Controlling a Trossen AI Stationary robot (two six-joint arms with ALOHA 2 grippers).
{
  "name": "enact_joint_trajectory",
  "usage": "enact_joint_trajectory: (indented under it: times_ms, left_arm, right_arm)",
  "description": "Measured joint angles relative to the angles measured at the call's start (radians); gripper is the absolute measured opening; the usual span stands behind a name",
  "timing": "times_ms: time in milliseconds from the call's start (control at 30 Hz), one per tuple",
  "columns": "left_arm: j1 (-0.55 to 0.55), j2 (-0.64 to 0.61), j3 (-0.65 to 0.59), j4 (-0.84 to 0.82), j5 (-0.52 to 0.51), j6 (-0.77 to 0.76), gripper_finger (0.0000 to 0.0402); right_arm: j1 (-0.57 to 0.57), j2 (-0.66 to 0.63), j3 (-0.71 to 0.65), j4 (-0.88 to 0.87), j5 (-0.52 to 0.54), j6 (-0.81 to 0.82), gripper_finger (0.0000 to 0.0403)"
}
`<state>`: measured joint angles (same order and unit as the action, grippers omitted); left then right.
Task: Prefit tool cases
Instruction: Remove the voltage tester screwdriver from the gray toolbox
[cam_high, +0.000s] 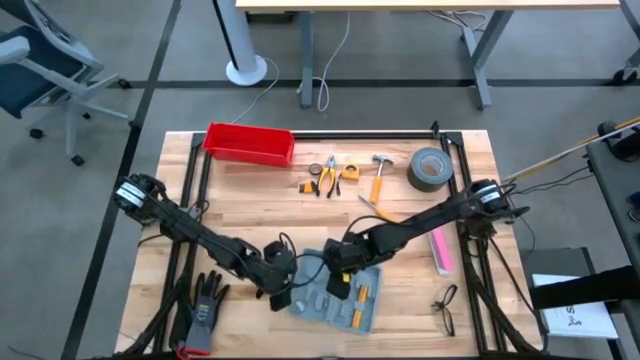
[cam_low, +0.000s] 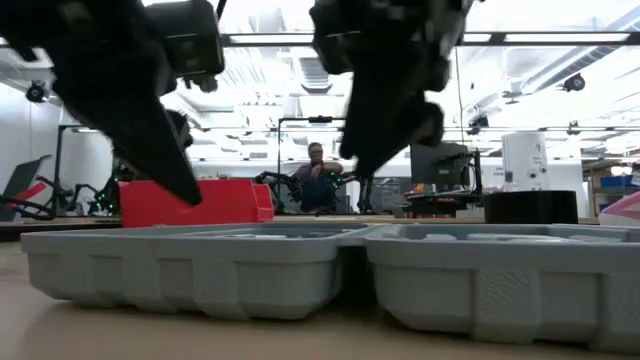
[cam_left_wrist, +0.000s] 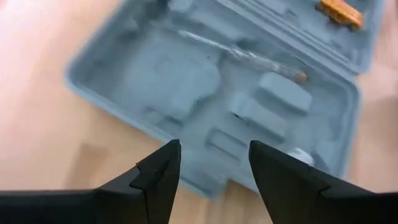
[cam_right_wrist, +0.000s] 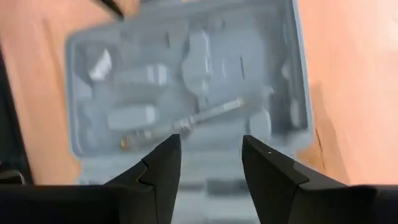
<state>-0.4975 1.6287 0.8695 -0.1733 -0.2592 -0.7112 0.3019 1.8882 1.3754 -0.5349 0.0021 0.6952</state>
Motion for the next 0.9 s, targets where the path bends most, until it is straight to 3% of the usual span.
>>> enact_joint_trajectory:
  times_ms: [333, 600, 900]
  left_arm:
    - [0.023, 0.003, 0.090, -0.021, -0.029, 0.175, 0.0198]
    - [0.065, 0.003, 0.094, -0.022, -0.007, 0.195, 0.0198]
    - [0.077, 0.004, 0.093, -0.012, -0.001, 0.206, 0.0198]
  right_arm:
    - [0.117, -0.024, 0.000, -0.132, 0.009, 0.057, 0.0146]
    - [0.185, -0.024, -0.002, -0.282, 0.071, 0.189, 0.0153]
    - [0.179, -0.023, -0.064, -0.287, 0.080, 0.196, 0.0141]
